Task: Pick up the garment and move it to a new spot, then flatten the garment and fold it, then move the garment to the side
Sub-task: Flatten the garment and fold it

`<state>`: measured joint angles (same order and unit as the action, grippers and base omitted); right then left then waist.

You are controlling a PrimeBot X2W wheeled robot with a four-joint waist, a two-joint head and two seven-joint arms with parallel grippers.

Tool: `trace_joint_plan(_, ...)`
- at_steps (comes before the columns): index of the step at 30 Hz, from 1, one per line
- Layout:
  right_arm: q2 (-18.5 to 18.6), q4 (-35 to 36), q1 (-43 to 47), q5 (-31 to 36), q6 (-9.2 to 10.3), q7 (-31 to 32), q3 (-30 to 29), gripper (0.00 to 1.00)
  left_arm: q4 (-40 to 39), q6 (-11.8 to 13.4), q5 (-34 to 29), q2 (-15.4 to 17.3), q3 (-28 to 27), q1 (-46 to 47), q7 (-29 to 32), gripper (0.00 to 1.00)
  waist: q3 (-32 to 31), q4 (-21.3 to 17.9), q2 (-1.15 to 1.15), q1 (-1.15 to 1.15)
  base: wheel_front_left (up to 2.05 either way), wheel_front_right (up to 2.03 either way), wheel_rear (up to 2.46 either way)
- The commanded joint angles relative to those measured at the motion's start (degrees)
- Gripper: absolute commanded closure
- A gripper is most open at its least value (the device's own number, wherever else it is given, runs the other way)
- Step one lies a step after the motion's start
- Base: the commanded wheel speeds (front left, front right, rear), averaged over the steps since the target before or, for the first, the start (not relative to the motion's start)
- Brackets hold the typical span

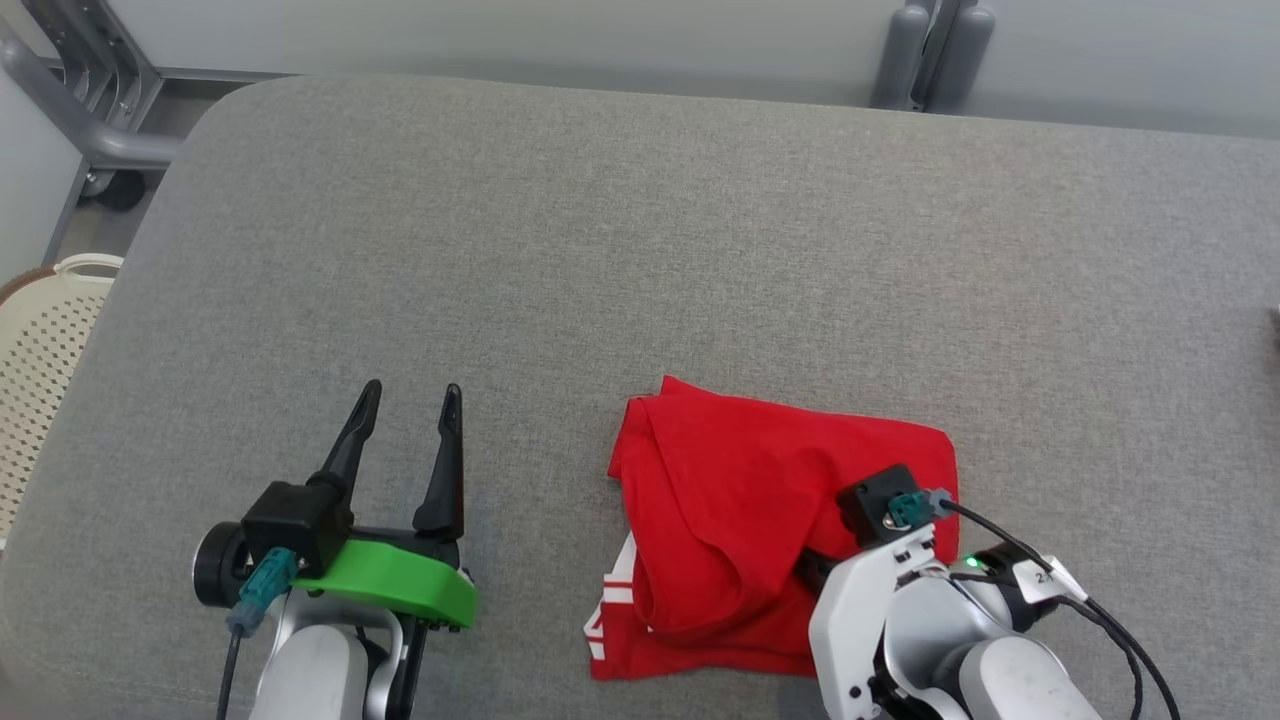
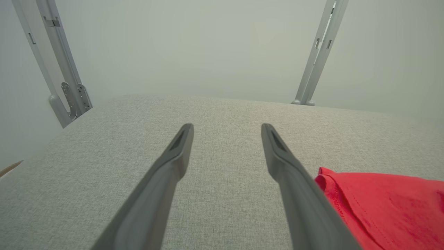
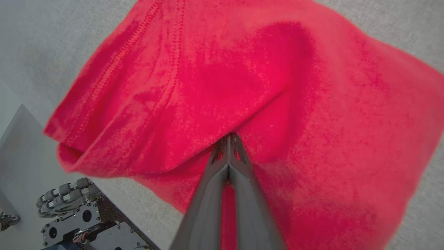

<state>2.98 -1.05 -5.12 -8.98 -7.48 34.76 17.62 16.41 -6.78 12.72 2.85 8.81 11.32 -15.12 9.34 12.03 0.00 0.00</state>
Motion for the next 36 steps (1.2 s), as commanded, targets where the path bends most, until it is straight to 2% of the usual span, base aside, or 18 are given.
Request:
trace_joint_plan(1,0.0,-1.3,-1.6,0.1,-0.01,-0.5,0.9,1.00,0.0,-0.1,0.3,0.1,0.2,0.9,0.0,0.00,0.3,0.3,0.00,0.00,0.00,0.00,0.00)
trace_joint_plan(10,-0.1,-7.3,-6.9,-3.2,-0.01,-1.5,5.2,1.00,1.0,0.1,1.2,0.1,1.4,1.4,0.0,0.00,0.4,1.6,0.00,0.00,0.00,0.00,0.00)
trace_joint_plan(19,-0.1,-14.3,-13.2,-7.2,-0.01,-2.5,12.0,1.00,1.6,0.3,1.7,0.1,2.1,1.5,0.0,0.00,-0.1,3.0,0.00,0.00,0.00,0.00,0.00)
trace_joint_plan(29,-0.1,-14.5,-21.1,-13.5,-0.01,-4.8,17.0,1.00,1.9,0.6,1.6,0.1,1.8,0.6,0.0,0.00,-1.5,3.1,0.00,0.00,0.00,0.00,0.00)
trace_joint_plan(30,-0.1,-14.1,-22.1,-13.7,-0.01,-4.8,17.1,0.82,1.9,0.6,1.5,0.1,1.7,0.5,0.0,0.00,-1.7,3.0,0.00,0.00,0.00,0.00,0.00)
trace_joint_plan(32,0.0,-13.7,-23.8,-13.3,-0.01,-4.7,16.8,0.00,1.9,0.6,1.3,0.1,1.5,0.0,0.0,0.00,-2.3,2.7,0.00,0.00,0.00,0.00,0.00)
trace_joint_plan(36,0.0,-12.3,-26.0,-11.1,0.00,-4.8,14.9,0.00,1.9,0.6,1.1,0.1,1.3,-0.6,0.0,0.00,-3.4,2.3,0.00,0.00,0.00,0.00,0.00)
